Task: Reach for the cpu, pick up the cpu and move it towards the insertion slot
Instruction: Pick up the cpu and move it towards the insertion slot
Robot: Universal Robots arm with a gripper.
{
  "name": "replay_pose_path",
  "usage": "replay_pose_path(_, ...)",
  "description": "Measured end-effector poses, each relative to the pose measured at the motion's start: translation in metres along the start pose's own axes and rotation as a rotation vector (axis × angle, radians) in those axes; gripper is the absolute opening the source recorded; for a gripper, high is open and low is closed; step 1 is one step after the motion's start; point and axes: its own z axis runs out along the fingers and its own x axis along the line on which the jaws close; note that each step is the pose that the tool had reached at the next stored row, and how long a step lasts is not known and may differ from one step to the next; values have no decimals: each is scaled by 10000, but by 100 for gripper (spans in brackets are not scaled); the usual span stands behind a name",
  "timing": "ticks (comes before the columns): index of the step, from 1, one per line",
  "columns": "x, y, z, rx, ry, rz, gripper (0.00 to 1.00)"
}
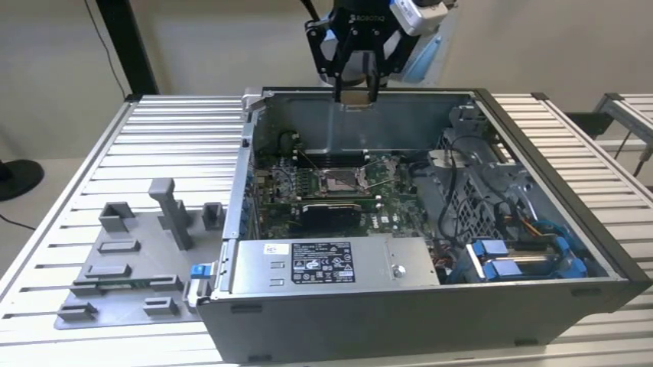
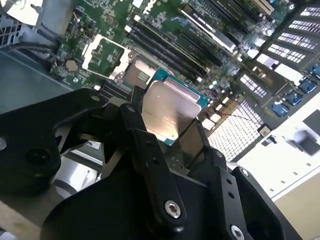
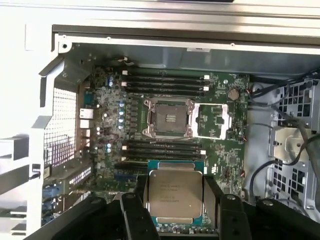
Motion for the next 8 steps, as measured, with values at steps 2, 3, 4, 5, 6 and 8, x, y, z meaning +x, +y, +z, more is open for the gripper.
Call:
replay_pose_path(2,-2,67,10,-1,-3,1,0)
replay_pose_path(3,-3,104,16,-1,-3,1,0)
replay_pose_path(4,-4,143,22,-1,-4,1,0)
replay_pose_path(5,-5,176,27,0,-4,1,0)
replay_pose_path(6,-6,213,33,-2,-5,1,0)
replay_pose_path(8,-8,286,46,0,-4,2,0)
